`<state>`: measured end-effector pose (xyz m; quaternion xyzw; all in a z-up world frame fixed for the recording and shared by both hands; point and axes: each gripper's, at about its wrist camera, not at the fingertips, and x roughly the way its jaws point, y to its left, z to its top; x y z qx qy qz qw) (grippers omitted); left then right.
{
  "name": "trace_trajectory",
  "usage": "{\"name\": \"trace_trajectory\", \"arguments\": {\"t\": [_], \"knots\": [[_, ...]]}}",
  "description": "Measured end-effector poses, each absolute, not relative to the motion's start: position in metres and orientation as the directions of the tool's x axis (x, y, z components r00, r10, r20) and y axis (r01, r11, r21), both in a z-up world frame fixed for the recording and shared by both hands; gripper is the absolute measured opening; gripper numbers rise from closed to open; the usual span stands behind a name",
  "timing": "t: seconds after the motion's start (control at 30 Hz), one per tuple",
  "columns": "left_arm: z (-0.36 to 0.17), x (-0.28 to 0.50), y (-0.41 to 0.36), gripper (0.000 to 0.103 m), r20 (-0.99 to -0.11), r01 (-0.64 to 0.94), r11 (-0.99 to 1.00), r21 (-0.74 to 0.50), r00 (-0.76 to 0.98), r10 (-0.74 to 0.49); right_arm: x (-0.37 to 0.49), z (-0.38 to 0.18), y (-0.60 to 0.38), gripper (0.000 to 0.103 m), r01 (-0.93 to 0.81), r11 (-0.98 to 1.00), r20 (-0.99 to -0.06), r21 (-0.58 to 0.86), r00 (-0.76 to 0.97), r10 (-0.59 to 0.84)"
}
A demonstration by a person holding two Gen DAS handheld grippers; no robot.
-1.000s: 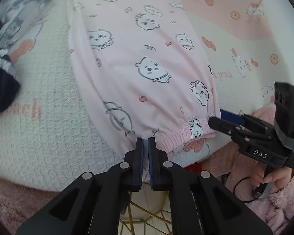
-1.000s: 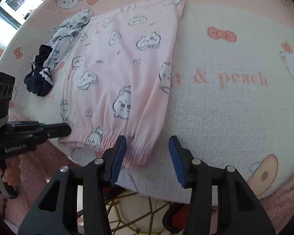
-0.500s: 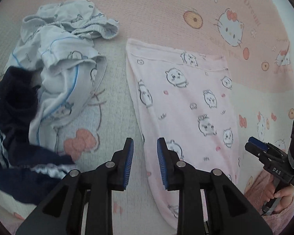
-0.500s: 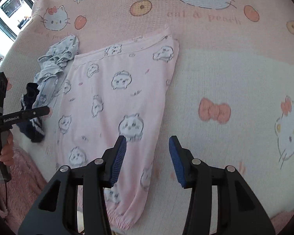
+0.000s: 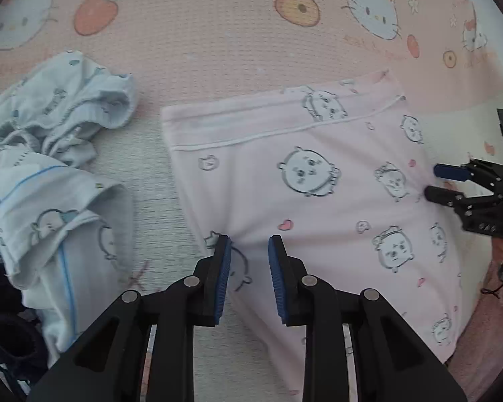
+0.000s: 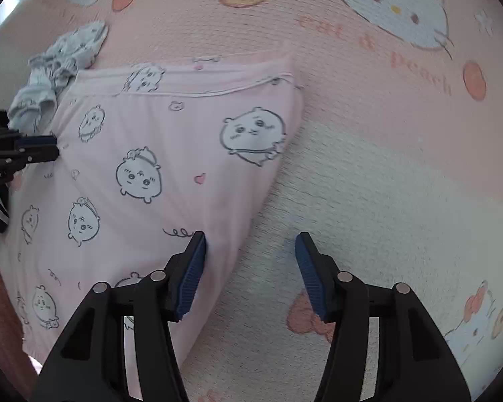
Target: Fold clothes
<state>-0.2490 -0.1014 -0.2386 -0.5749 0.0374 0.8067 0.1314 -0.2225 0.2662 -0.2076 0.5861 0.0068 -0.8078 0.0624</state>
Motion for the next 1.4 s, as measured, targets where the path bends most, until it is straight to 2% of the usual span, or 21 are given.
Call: {"name": "trace_trajectory", "arguments": {"t": [0.03, 0.07, 0.1, 0.13, 0.27, 0.37, 0.47, 0.5, 0.53, 0.57, 0.63, 0.67, 0.77, 0.87, 1.0, 1.1, 1.17, 1.27, 1.33, 1.4], "knots": [[-0.237, -0.249, -0.104, 0.026, -0.938, -0.238, -0.970, -0.056, -0.320, 0.133, -0.221, -0.206, 0.275, 0.054, 0.084, -0.994, -0.947, 0.076, -0.307, -0.098], [-0.235, -0.248, -0.106, 0.026, -0.937, -0.221, -0.975, -0.022, -0.335, 0.097, -0.220, -0.204, 0.276, 0.049, 0.068, -0.997, -0.949, 0.020, -0.312, -0.040], [-0.231, -0.244, -0.099, 0.026, -0.930, -0.250, -0.967, -0.046, -0.342, 0.132, -0.220, -0.201, 0.276, 0.042, 0.056, -0.998, -0.948, -0.027, -0.318, 0.007], [-0.226, -0.239, -0.090, 0.026, -0.920, -0.292, -0.953, -0.082, -0.345, 0.185, -0.216, -0.198, 0.268, 0.039, 0.067, -0.998, -0.944, -0.001, -0.329, -0.021], [-0.215, -0.211, -0.041, 0.026, -0.883, -0.483, -0.858, -0.177, -0.307, 0.356, -0.203, -0.183, 0.235, 0.039, 0.115, -0.988, -0.920, 0.100, -0.368, -0.136], [-0.233, -0.190, -0.017, 0.026, -0.918, -0.569, -0.809, -0.147, -0.226, 0.326, -0.185, -0.195, 0.197, 0.039, 0.217, -0.973, -0.930, 0.079, -0.334, -0.150], [-0.238, -0.173, -0.028, 0.028, -0.947, -0.619, -0.777, -0.116, -0.168, 0.275, -0.168, -0.201, 0.210, 0.038, 0.205, -0.978, -0.924, 0.032, -0.366, -0.107], [-0.236, -0.170, -0.038, 0.028, -0.954, -0.604, -0.788, -0.117, -0.153, 0.259, -0.165, -0.201, 0.221, 0.038, 0.193, -0.981, -0.929, -0.001, -0.362, -0.070], [-0.233, -0.168, -0.050, 0.028, -0.953, -0.578, -0.806, -0.126, -0.156, 0.261, -0.161, -0.200, 0.232, 0.051, 0.178, -0.984, -0.933, -0.032, -0.357, -0.034], [-0.229, -0.166, -0.062, 0.028, -0.950, -0.548, -0.825, -0.139, -0.161, 0.268, -0.159, -0.197, 0.246, 0.054, 0.136, -0.990, -0.939, -0.037, -0.344, -0.012], [-0.222, -0.165, -0.069, 0.028, -0.937, -0.497, -0.851, -0.166, -0.190, 0.294, -0.151, -0.190, 0.261, 0.044, 0.073, -0.995, -0.943, -0.064, -0.330, 0.036], [-0.216, -0.163, -0.065, 0.028, -0.923, -0.497, -0.846, -0.190, -0.203, 0.327, -0.146, -0.185, 0.263, 0.044, 0.053, -0.996, -0.942, -0.073, -0.331, 0.052], [-0.206, -0.159, -0.036, 0.028, -0.902, -0.507, -0.835, -0.216, -0.224, 0.369, -0.130, -0.169, 0.235, 0.044, 0.081, -0.993, -0.916, 0.086, -0.385, -0.111], [-0.227, -0.153, -0.016, 0.028, -0.943, -0.458, -0.866, -0.200, -0.150, 0.296, -0.112, -0.184, 0.197, 0.042, 0.125, -0.988, -0.938, 0.088, -0.323, -0.124], [-0.227, -0.120, -0.021, 0.029, -0.975, -0.501, -0.863, -0.061, -0.157, 0.160, -0.077, -0.193, 0.197, 0.044, 0.160, -0.987, -0.940, -0.006, -0.339, -0.049], [-0.217, -0.106, -0.040, 0.030, -0.982, -0.484, -0.875, 0.025, -0.175, 0.069, -0.060, -0.189, 0.234, 0.049, 0.062, -0.997, -0.951, 0.038, -0.305, -0.055], [-0.208, -0.101, -0.052, 0.030, -0.975, -0.423, -0.906, 0.026, -0.212, 0.072, -0.051, -0.183, 0.246, 0.046, 0.004, -0.999, -0.951, 0.054, -0.304, -0.052], [-0.200, -0.093, -0.046, 0.030, -0.949, -0.343, -0.929, -0.141, -0.220, 0.226, -0.043, -0.171, 0.232, 0.046, 0.008, -0.993, -0.935, 0.116, -0.335, -0.112], [-0.207, -0.082, -0.031, 0.031, -0.956, -0.372, -0.919, -0.129, -0.198, 0.215, -0.039, -0.169, 0.215, 0.046, 0.040, -0.988, -0.930, 0.146, -0.334, -0.151], [-0.216, -0.069, -0.020, 0.031, -0.971, -0.411, -0.909, -0.077, -0.177, 0.162, -0.030, -0.178, 0.198, 0.044, 0.073, -0.993, -0.948, 0.096, -0.296, -0.113]]}}
